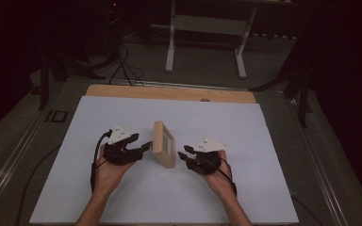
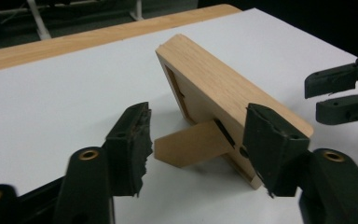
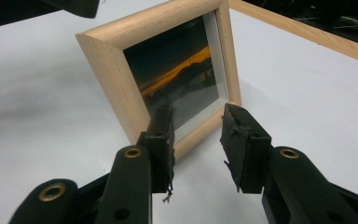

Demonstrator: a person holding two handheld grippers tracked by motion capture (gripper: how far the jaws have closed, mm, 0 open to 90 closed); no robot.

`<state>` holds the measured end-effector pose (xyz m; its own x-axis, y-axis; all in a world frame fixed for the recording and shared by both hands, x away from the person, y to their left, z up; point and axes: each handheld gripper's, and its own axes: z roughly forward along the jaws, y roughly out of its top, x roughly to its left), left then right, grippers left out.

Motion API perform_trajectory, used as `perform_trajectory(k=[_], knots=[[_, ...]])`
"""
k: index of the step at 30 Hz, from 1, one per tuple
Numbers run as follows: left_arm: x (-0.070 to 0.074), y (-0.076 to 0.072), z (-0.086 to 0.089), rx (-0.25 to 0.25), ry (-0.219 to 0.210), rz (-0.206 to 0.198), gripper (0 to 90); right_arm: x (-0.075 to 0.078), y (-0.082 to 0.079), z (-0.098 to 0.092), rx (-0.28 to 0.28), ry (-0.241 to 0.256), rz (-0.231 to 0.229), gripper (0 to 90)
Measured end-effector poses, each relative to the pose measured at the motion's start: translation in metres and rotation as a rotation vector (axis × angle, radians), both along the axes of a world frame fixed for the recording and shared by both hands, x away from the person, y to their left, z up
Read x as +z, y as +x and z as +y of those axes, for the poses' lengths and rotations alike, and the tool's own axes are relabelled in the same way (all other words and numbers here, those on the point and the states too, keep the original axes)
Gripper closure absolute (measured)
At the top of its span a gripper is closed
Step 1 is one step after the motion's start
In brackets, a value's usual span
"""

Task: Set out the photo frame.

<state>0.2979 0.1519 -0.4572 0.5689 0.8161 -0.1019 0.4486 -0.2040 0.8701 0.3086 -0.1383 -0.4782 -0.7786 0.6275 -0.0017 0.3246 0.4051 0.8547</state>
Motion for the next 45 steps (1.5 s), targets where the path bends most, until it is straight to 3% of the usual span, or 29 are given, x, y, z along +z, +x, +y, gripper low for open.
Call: perform_trajectory(k=[8, 18, 29, 39, 45], knots=[[0.006, -0.004, -0.004, -0.017, -0.028, -0.009, 34.6, 0.000, 0.000, -0.002, -0.010, 0.002, 0.000, 61.1], [0.006, -0.006, -0.020, -0.038, -0.020, -0.007, 26.0, 0.000, 0.001, -0.004, -0.014, 0.005, -0.002, 60.8], [-0.003, -0.003, -0.036, -0.043, -0.018, 0.032, 24.0, 0.001, 0.001, -0.004, -0.013, 0.006, -0.002, 60.4], [-0.015, 0.005, -0.050, -0.012, 0.015, 0.053, 24.6, 0.000, 0.001, -0.004, -0.011, 0.008, -0.001, 60.3], [-0.020, 0.009, -0.052, -0.016, 0.000, 0.083, 28.5, 0.000, 0.002, -0.005, -0.014, 0.007, 0.002, 60.3]])
